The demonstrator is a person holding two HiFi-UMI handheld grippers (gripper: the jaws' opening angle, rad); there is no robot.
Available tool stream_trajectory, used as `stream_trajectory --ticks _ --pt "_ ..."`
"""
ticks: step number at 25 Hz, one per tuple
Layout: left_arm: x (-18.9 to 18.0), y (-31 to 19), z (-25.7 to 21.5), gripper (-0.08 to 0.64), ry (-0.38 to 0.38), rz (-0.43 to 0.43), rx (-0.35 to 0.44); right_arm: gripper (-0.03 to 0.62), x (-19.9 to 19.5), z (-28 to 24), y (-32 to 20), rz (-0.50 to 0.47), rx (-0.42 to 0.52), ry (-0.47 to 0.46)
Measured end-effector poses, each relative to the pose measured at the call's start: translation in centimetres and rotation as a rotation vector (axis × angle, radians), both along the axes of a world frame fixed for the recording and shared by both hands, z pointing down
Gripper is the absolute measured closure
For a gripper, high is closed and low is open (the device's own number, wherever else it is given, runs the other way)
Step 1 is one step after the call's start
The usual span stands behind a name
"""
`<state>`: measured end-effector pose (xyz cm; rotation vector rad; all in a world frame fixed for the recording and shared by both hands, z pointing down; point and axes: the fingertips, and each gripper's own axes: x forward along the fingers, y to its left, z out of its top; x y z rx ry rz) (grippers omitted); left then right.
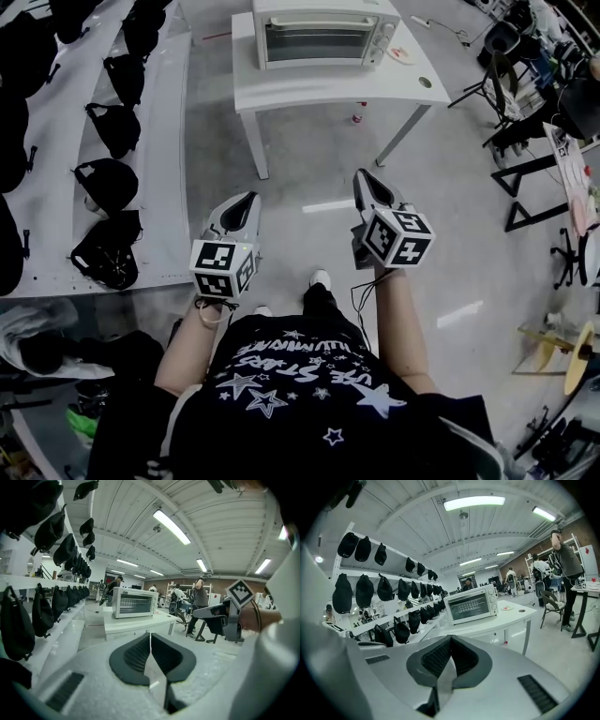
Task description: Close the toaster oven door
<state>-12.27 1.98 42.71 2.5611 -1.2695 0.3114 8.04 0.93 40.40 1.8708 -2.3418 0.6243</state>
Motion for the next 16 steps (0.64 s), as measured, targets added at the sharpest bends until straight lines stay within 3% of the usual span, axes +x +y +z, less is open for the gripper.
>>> stream_trajectory --ticks 16 --pt "-6.4 7.7 0.0 0.537 0.037 0.108 0.021 0.591 -7.4 -0.2 10.2 0.062 0.014 0.045"
